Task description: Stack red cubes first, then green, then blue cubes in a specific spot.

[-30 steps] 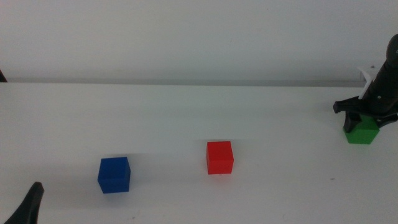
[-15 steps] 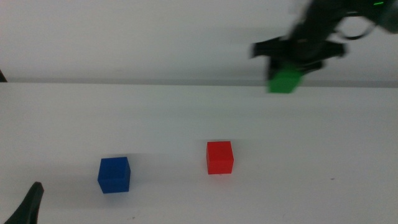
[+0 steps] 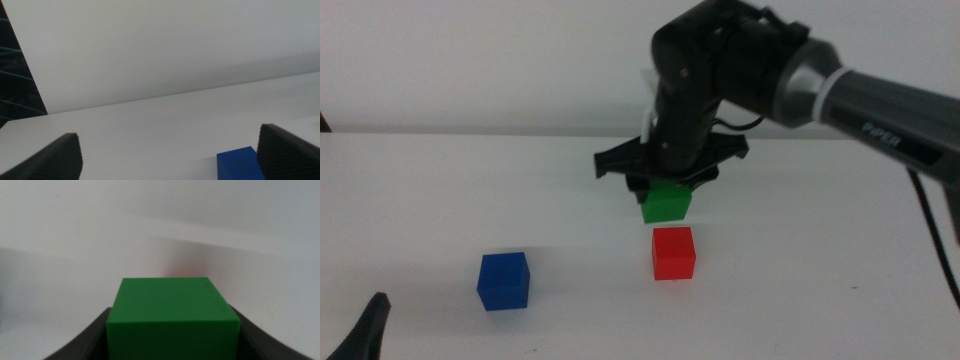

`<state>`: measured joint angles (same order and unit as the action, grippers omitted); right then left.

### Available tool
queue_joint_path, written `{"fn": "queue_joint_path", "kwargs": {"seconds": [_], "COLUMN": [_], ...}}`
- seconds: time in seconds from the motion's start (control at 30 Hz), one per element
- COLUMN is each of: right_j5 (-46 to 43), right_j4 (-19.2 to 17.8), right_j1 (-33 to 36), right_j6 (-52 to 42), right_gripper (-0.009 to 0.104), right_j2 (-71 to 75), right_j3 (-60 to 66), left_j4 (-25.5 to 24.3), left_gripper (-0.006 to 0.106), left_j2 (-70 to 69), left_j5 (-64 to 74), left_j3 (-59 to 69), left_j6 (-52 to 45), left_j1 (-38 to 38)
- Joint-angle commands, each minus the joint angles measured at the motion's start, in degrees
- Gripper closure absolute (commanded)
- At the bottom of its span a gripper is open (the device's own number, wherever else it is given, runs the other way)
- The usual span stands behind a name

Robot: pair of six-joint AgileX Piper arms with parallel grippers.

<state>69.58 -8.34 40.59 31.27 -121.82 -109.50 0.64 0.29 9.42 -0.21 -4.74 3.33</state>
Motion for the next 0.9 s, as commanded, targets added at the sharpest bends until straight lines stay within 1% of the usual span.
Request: {"fn": "queue_joint_path", "kwargs": {"seconds": [0.0, 0.17, 0.23, 0.33, 0.6, 0.67, 0.77, 0.8, 0.87], "right_j5": [5.80, 5.66, 4.35, 0.59, -0.87, -0.99, -1.43, -1.90, -2.29], "right_j4": [-1.56, -1.80, -2.76, -2.37, -2.17, -2.91, -5.06, -5.06, -3.92], "right_j1": [0.57, 1.08, 1.66, 1.76, 1.64, 1.64, 1.64, 1.64, 1.64], "right_j6": [0.41, 0.41, 0.41, 0.41, 0.85, 1.33, 3.82, 3.94, 3.94], "right_gripper": [0.081, 0.081, 0.081, 0.081, 0.081, 0.081, 0.081, 0.081, 0.081], "right_j2": [-0.65, -0.65, -0.03, 1.19, 1.43, 1.43, 1.43, 1.43, 1.43], "right_j3": [-0.26, 2.04, 4.36, 7.11, 8.21, 8.21, 8.21, 8.21, 8.21], "left_j4": [0.19, 0.19, 0.19, 0.19, 0.19, 0.19, 0.19, 0.19, 0.19], "left_gripper": [0.007, 0.007, 0.007, 0.007, 0.007, 0.007, 0.007, 0.007, 0.007], "left_j2": [-2.32, -2.32, -2.32, -2.32, -2.32, -2.32, -2.32, -2.32, -2.32], "left_j5": [-0.75, -0.75, -0.75, -0.75, -0.75, -0.75, -0.75, -0.75, -0.75], "left_j3": [2.38, 2.38, 2.38, 2.38, 2.38, 2.38, 2.38, 2.38, 2.38], "left_j6": [0.20, 0.20, 0.20, 0.20, 0.20, 0.20, 0.20, 0.20, 0.20], "left_j1": [0.01, 0.01, 0.01, 0.01, 0.01, 0.01, 0.01, 0.01, 0.01]}}
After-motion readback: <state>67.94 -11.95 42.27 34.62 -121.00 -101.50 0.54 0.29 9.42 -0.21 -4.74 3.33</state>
